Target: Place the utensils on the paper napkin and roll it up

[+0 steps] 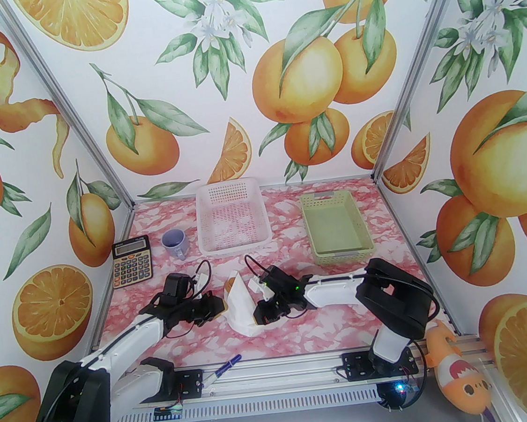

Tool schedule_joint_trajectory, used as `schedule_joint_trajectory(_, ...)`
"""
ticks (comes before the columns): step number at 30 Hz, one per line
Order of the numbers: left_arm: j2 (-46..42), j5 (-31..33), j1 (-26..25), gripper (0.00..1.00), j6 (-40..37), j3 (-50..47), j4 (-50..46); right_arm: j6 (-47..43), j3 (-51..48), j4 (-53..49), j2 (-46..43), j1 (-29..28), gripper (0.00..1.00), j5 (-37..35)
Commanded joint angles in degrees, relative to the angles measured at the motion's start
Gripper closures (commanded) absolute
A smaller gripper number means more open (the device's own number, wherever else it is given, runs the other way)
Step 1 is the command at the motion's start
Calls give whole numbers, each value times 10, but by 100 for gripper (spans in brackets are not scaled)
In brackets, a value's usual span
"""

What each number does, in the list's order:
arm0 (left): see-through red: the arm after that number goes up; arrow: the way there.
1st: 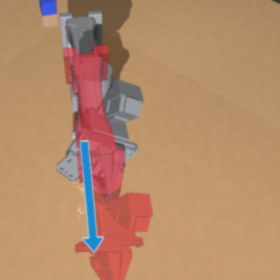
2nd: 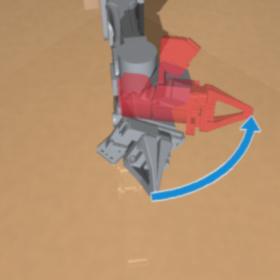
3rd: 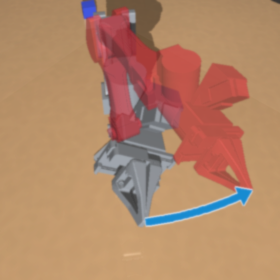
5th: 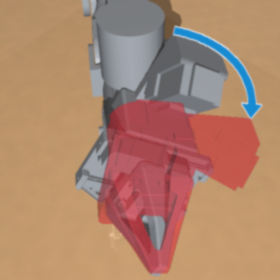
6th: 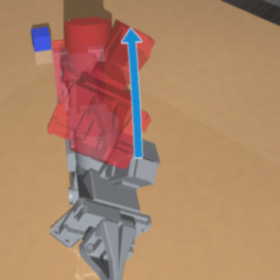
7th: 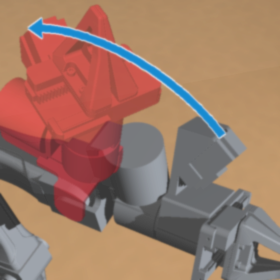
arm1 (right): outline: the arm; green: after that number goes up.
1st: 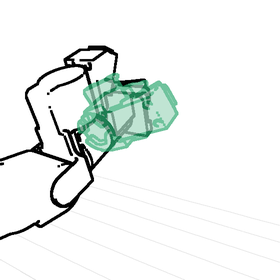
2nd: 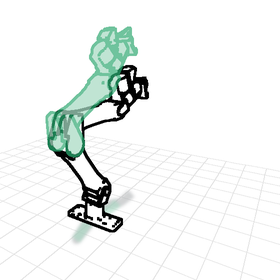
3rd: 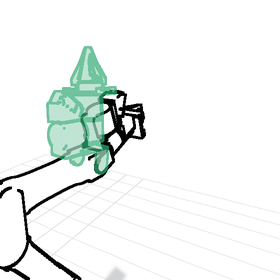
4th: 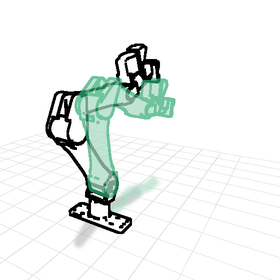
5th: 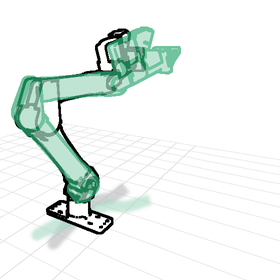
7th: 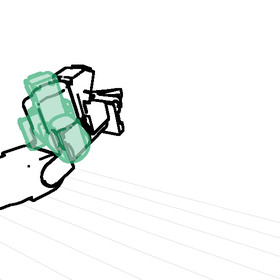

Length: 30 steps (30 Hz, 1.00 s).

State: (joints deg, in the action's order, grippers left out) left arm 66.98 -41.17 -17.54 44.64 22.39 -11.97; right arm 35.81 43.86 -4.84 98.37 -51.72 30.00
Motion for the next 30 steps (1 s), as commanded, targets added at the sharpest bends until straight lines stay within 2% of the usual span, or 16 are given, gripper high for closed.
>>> schedule_joint_trajectory(1,30,-17,-3,100,21,33,50,-11,-9,-71,31,-7,100,-43)
schedule_joint_trajectory(16,158,5,-42,100,33,98,133,-17,-8,-74,30,-7,100,-43)
schedule_joint_trajectory(30,241,11,-59,100,18,157,148,-21,-6,-74,32,-8,100,-41)
